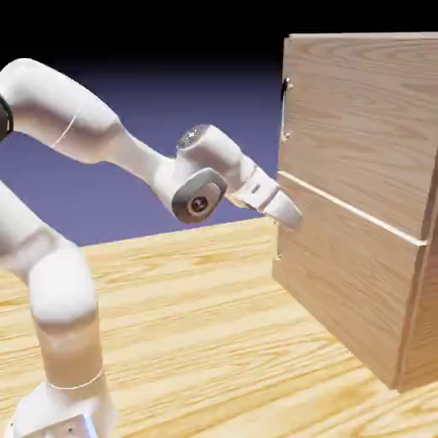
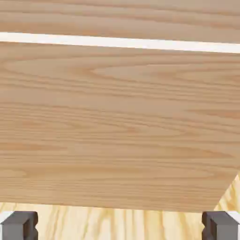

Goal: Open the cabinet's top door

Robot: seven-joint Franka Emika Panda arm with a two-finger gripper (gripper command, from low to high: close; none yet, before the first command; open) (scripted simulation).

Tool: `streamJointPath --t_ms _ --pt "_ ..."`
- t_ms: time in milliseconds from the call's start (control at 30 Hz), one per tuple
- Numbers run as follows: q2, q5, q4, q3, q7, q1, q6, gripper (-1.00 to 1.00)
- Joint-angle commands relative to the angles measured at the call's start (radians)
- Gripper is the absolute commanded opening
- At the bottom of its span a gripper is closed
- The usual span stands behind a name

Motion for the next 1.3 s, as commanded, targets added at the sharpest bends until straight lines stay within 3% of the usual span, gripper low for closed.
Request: streamJointPath --t_ms 0,1267 --pt "-0.013 0.043 0.023 0.036 -0.016 -0.030 0.005 0.00" --pt "-0.478 1.655 0.866 1.387 -0.603 -1.161 0.185 0.00"
